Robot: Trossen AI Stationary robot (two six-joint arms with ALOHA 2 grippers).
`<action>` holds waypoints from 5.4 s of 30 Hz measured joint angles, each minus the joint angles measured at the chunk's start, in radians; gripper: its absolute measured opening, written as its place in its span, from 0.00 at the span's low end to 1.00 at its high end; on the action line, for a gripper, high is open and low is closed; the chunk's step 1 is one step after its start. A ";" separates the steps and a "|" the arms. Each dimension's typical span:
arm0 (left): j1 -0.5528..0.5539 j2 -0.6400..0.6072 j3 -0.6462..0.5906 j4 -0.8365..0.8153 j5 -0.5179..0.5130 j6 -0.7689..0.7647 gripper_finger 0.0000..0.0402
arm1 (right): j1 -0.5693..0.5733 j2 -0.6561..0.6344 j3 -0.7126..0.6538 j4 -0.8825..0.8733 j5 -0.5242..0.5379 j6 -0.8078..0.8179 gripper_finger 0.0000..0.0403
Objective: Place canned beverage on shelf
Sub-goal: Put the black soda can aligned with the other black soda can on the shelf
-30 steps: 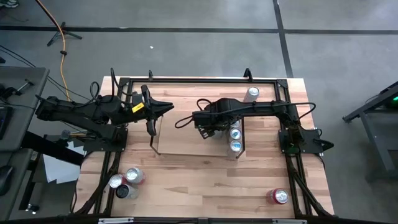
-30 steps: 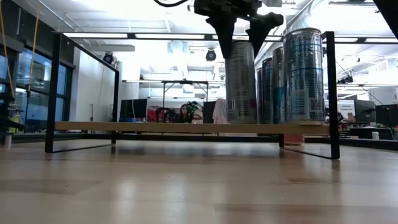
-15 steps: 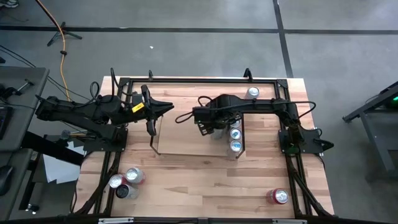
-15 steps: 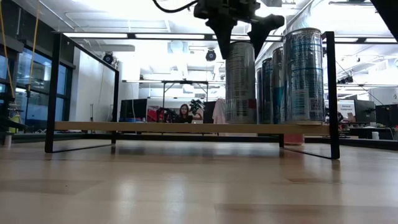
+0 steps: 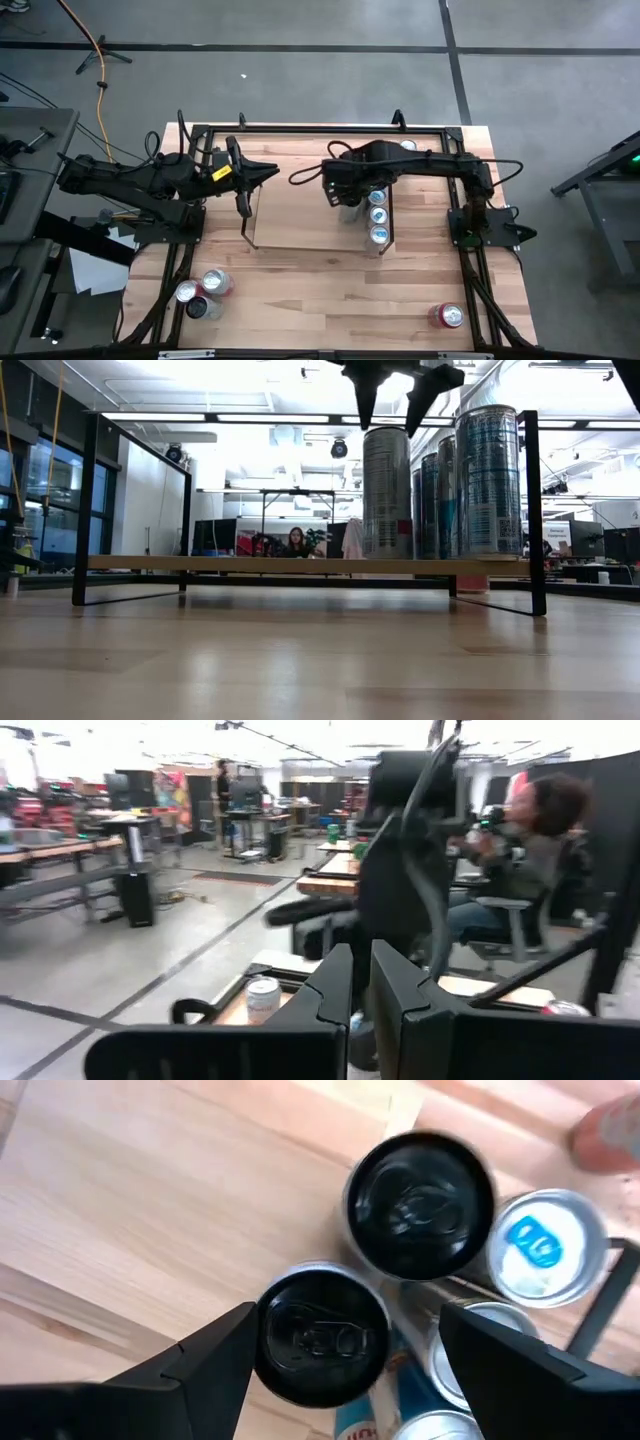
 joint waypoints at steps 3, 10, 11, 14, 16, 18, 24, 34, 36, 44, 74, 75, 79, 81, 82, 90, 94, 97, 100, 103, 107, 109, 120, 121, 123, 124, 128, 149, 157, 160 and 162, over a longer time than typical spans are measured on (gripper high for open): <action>0.000 0.021 0.000 0.001 -0.078 -0.006 0.00 | 0.000 -0.032 0.000 0.000 0.042 -0.028 0.74; 0.084 0.125 0.000 0.001 0.065 -0.179 0.00 | 0.000 -0.146 0.000 0.000 0.161 -0.091 0.74; 0.107 0.151 0.000 -0.005 0.109 -0.222 0.00 | 0.000 -0.167 0.000 0.000 0.179 -0.098 0.74; 0.172 0.241 0.000 -0.026 0.237 -0.327 0.00 | 0.000 -0.231 0.000 0.003 0.251 -0.123 0.74; 0.206 0.310 0.001 -0.033 0.314 -0.369 0.00 | 0.000 -0.271 0.000 0.003 0.298 -0.137 0.74; 0.232 0.386 0.008 -0.038 0.389 -0.386 0.00 | 0.000 -0.304 0.000 0.003 0.342 -0.139 0.74; 0.258 0.594 0.068 -0.084 0.483 -0.321 0.00 | 0.000 -0.359 0.000 0.001 0.396 -0.135 0.74; 0.262 0.768 0.135 -0.053 0.488 -0.130 0.00 | 0.009 -0.333 -0.004 0.000 0.397 -0.142 0.74; 0.262 0.787 0.137 -0.012 0.488 -0.108 0.00 | 0.009 -0.332 -0.004 0.000 0.397 -0.155 0.74; 0.261 0.816 0.136 0.040 0.489 -0.099 0.00 | 0.009 -0.327 -0.004 0.000 0.397 -0.165 0.74; 0.303 0.501 0.134 -0.151 0.489 -0.096 0.00 | 0.006 -0.327 -0.004 0.003 0.405 -0.363 0.74; 0.303 0.458 0.130 -0.144 0.490 -0.093 0.00 | 0.004 -0.327 -0.004 0.003 0.405 -0.380 0.74; 0.294 0.298 0.129 -0.114 0.491 -0.074 0.00 | 0.002 -0.327 -0.004 0.004 0.405 -0.488 0.74; 0.283 0.231 0.129 -0.103 0.488 -0.090 0.00 | 0.002 -0.327 -0.004 0.007 0.405 -0.546 0.74; 0.275 0.201 0.129 -0.103 0.486 -0.101 0.00 | 0.002 -0.327 -0.004 0.013 0.405 -0.564 0.74; 0.152 0.079 0.129 -0.106 0.360 -0.115 0.00 | 0.002 -0.327 -0.004 0.048 0.356 -0.741 0.74; 0.096 0.076 0.129 -0.065 0.380 -0.061 0.00 | 0.002 -0.327 -0.004 0.049 0.253 -0.762 0.74; 0.072 0.064 0.129 -0.027 0.471 -0.018 0.00 | 0.002 -0.327 -0.004 0.049 0.245 -0.721 0.74; 0.062 0.031 0.129 -0.042 0.517 -0.011 0.00 | 0.002 -0.325 -0.004 0.050 0.242 -0.707 0.74; 0.058 -0.015 0.129 -0.106 0.556 0.005 0.00 | 0.002 -0.323 -0.004 0.050 0.242 -0.707 0.74; 0.057 -0.084 0.129 -0.194 0.595 0.019 0.00 | 0.002 -0.321 -0.004 0.050 0.239 -0.707 0.74; 0.057 -0.113 0.129 -0.241 0.594 0.016 0.00 | 0.002 -0.321 -0.004 0.048 0.239 -0.723 0.74; 0.052 -0.125 0.129 -0.264 0.562 -0.082 0.00 | 0.002 -0.320 -0.004 0.020 0.239 -0.690 0.74; 0.047 -0.118 0.129 -0.264 0.547 -0.103 0.00 | 0.002 -0.320 -0.004 0.014 0.239 -0.699 0.74; 0.039 -0.106 0.129 -0.265 0.525 -0.138 0.00 | 0.002 -0.320 -0.004 0.007 0.239 -0.706 0.74; 0.035 -0.100 0.129 -0.260 0.523 -0.152 0.00 | 0.002 -0.320 -0.004 0.003 0.239 -0.707 0.74; 0.015 -0.068 0.129 -0.174 0.499 -0.233 0.03 | 0.002 -0.320 -0.004 0.000 0.239 -0.730 0.74; 0.002 -0.030 0.129 -0.021 0.456 -0.179 0.76 | 0.002 -0.320 -0.004 0.000 0.141 -0.756 0.74; 0.011 -0.030 0.130 -0.020 0.457 -0.170 0.91 | 0.002 -0.320 -0.004 0.000 0.134 -0.700 0.74; 0.029 -0.029 0.158 -0.048 0.462 -0.170 0.94 | 0.002 -0.320 -0.004 0.000 0.133 -0.680 0.74; 0.041 -0.021 0.196 -0.069 0.471 -0.170 0.95 | 0.002 -0.320 -0.004 0.000 0.133 -0.666 0.74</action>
